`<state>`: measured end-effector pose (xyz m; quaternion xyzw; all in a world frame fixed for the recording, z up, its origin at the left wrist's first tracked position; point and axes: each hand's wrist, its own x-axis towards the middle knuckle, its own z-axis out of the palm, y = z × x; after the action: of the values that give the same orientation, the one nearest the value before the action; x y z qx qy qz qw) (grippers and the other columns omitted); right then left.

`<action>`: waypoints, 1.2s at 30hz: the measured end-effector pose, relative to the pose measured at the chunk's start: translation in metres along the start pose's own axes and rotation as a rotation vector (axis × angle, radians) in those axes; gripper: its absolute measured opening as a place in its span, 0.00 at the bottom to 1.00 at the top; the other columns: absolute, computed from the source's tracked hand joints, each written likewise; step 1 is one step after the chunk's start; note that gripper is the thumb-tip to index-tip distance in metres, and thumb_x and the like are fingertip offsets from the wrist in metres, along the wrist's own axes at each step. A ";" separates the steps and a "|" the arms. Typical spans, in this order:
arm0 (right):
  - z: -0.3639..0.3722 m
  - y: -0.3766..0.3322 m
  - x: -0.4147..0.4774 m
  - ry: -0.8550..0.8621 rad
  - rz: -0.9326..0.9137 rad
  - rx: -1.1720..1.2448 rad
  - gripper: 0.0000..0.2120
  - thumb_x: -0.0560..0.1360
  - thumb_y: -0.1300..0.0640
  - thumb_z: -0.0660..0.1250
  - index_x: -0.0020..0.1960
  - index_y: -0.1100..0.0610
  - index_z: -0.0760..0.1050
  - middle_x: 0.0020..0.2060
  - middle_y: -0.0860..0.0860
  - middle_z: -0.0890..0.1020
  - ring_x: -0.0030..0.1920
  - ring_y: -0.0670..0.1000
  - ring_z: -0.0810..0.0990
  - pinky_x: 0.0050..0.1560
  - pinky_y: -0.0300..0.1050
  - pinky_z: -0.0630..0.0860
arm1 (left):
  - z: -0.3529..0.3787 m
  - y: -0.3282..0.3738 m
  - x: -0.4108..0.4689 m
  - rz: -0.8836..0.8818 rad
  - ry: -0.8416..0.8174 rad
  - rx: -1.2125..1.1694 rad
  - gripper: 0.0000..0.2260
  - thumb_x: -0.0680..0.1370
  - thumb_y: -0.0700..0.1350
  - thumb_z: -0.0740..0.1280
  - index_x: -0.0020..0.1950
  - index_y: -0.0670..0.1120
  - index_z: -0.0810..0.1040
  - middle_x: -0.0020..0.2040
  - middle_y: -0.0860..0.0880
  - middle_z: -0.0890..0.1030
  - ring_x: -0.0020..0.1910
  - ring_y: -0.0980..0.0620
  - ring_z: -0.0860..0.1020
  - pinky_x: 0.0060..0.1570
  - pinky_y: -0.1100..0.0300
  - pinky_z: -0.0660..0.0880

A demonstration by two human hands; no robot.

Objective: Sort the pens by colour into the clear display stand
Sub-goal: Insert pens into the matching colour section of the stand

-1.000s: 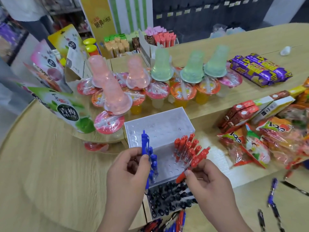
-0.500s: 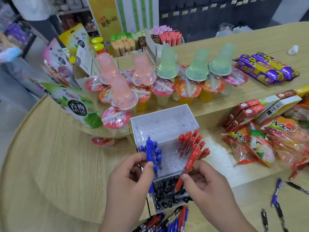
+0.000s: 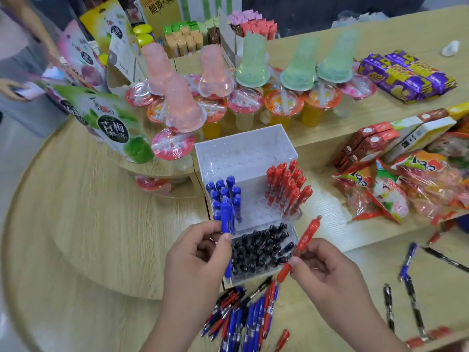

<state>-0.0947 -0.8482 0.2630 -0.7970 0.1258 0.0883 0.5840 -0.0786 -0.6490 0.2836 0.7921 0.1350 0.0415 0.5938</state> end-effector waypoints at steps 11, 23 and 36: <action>0.023 -0.050 0.052 0.077 -0.259 -0.089 0.08 0.74 0.58 0.71 0.41 0.46 0.75 0.37 0.38 0.82 0.39 0.39 0.80 0.37 0.26 0.70 | -0.003 0.023 0.028 0.064 0.042 -0.057 0.10 0.76 0.39 0.69 0.44 0.56 0.82 0.41 0.54 0.84 0.41 0.54 0.81 0.43 0.66 0.77; 0.012 -0.027 0.049 0.254 -0.177 -0.033 0.08 0.72 0.60 0.73 0.42 0.47 0.78 0.38 0.41 0.84 0.39 0.43 0.83 0.39 0.28 0.75 | 0.015 0.031 0.054 0.152 -0.026 0.023 0.07 0.74 0.43 0.70 0.44 0.56 0.82 0.38 0.53 0.81 0.37 0.54 0.76 0.37 0.64 0.73; 0.034 -0.021 0.051 0.293 -0.121 -0.053 0.07 0.73 0.55 0.72 0.44 0.43 0.79 0.40 0.38 0.83 0.41 0.40 0.82 0.44 0.39 0.80 | 0.019 0.035 0.061 0.208 0.002 0.037 0.09 0.74 0.40 0.71 0.43 0.55 0.81 0.37 0.55 0.78 0.35 0.58 0.73 0.37 0.72 0.69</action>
<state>-0.0396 -0.8150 0.2578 -0.8226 0.1588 -0.0611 0.5426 -0.0096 -0.6595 0.3056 0.8126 0.0532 0.1013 0.5714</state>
